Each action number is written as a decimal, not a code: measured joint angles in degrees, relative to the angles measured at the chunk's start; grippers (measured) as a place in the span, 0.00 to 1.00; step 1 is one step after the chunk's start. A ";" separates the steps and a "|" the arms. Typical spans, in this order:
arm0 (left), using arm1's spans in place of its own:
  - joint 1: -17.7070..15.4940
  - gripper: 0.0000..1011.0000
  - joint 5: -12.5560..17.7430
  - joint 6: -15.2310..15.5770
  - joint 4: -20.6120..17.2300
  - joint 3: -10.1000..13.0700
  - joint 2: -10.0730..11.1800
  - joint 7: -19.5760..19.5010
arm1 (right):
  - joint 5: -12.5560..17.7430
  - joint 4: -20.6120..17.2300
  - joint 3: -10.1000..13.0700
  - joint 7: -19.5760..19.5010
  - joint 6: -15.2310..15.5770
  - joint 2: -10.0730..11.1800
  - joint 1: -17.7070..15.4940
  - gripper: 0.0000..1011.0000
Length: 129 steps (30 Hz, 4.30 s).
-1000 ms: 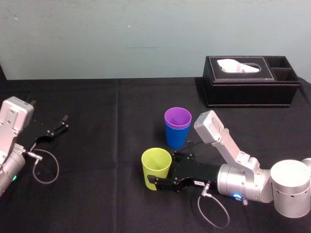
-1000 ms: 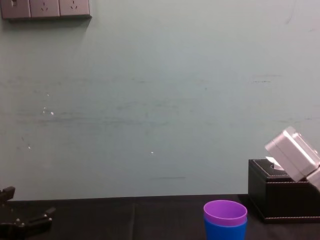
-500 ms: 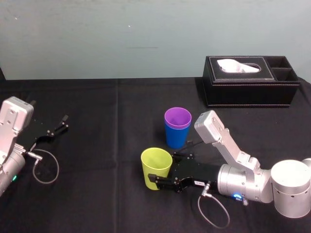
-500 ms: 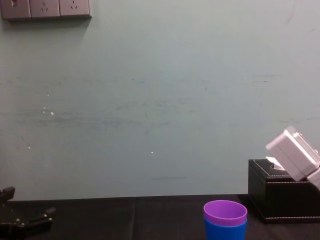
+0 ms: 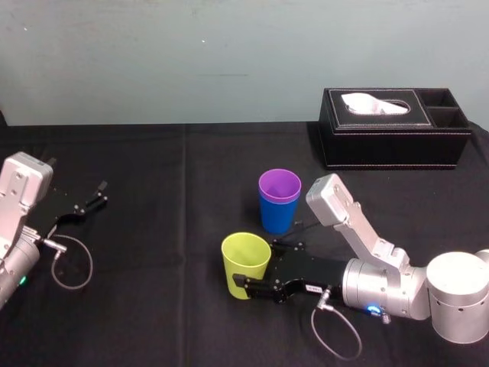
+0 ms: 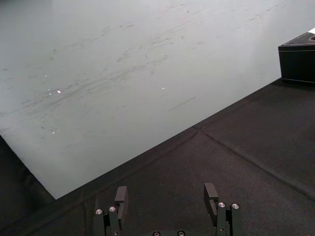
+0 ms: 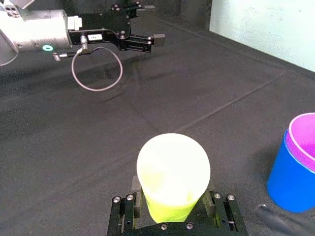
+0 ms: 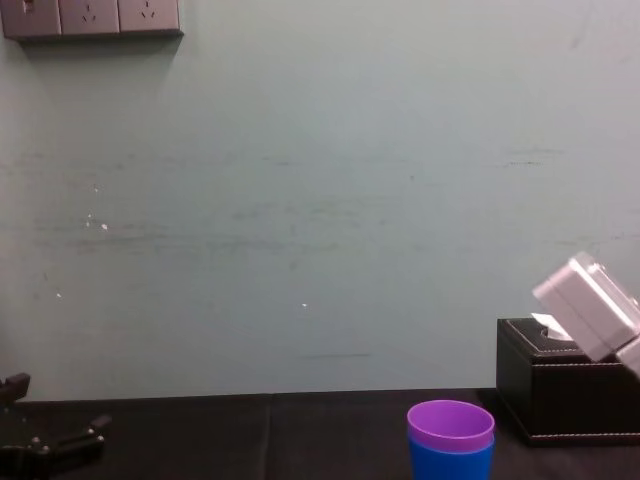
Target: Stack the three plastic cups sequentially using one hand.
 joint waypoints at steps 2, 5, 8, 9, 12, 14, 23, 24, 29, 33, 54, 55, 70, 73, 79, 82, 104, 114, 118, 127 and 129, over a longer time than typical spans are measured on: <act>0.00 1.00 0.00 0.00 0.00 0.00 0.00 0.00 | 0.07 -0.37 0.18 0.00 -0.04 0.11 -0.16 0.71; 0.00 1.00 0.00 0.00 0.00 0.00 0.00 0.00 | 0.50 -1.34 0.71 -0.01 -0.08 0.44 -0.64 0.71; 0.00 1.00 0.00 0.00 0.00 0.00 0.00 0.00 | 1.01 -2.80 1.41 -0.35 -0.08 0.95 -1.20 0.71; 0.00 1.00 0.00 0.00 0.00 0.00 0.00 0.00 | 1.16 -3.21 1.63 -0.47 -0.06 1.12 -1.36 0.71; 0.00 1.00 0.00 0.00 0.00 0.00 0.00 0.00 | 2.05 -5.30 2.88 -1.29 0.21 1.90 -2.13 0.71; 0.00 1.00 0.00 0.00 0.00 0.00 0.00 0.00 | 2.38 -6.12 3.46 -1.71 0.43 2.26 -2.41 0.71; 0.00 1.00 0.00 0.00 0.00 0.00 0.00 0.00 | 4.01 -10.75 6.75 -4.37 1.99 3.86 -2.99 0.71; 0.00 1.00 0.00 0.00 0.00 0.00 0.00 0.00 | 4.16 -11.10 7.03 -4.55 2.06 3.94 -2.99 0.71; 0.00 1.00 0.00 0.00 0.00 0.00 0.00 0.00 | 5.16 -13.04 8.82 -5.80 2.55 4.31 -2.61 0.71; 0.00 1.00 0.00 0.00 0.00 0.00 0.00 0.00 | 5.56 -13.60 9.66 -6.62 2.89 4.34 -1.97 0.71; 0.00 1.00 0.00 0.00 0.00 0.00 0.00 0.00 | 4.92 -8.62 9.70 -9.32 3.99 1.48 1.36 0.71; 0.00 1.00 0.00 0.00 0.00 0.00 0.00 0.00 | 4.82 -8.40 9.68 -9.34 4.02 1.41 1.45 0.71; 0.00 1.00 0.00 0.00 0.00 0.00 0.00 0.00 | 3.15 -5.71 9.48 -9.82 4.45 -0.10 2.71 0.71; 0.00 1.00 0.00 0.00 0.00 0.00 0.00 0.00 | 2.81 -5.21 9.46 -9.86 4.45 -0.35 2.88 0.71; 0.00 1.00 0.00 0.00 0.00 0.00 0.00 0.00 | 2.28 -4.00 9.47 -9.84 4.41 -0.98 3.17 0.71; 0.00 1.00 0.00 0.00 0.00 0.00 0.00 0.00 | 2.06 -3.73 9.57 -9.82 4.39 -1.22 3.25 0.71; 0.00 1.00 0.00 0.00 0.00 0.00 0.00 0.00 | 0.74 -1.11 9.73 -9.43 4.52 -2.82 4.43 0.71; 0.00 1.00 0.00 0.00 0.00 0.00 0.00 0.00 | -0.20 1.20 9.12 -9.02 4.42 -3.74 5.39 0.71; 0.00 1.00 0.00 0.00 0.00 0.00 0.00 0.00 | -0.64 2.20 8.80 -8.79 4.25 -4.10 5.83 0.71; 0.00 1.00 0.00 0.00 0.00 0.00 0.00 0.00 | -0.84 2.76 8.57 -8.45 4.11 -4.28 6.10 0.71; 0.00 1.00 0.00 0.00 0.00 0.00 0.00 0.00 | -0.83 2.69 8.60 -8.46 4.11 -4.25 6.05 0.71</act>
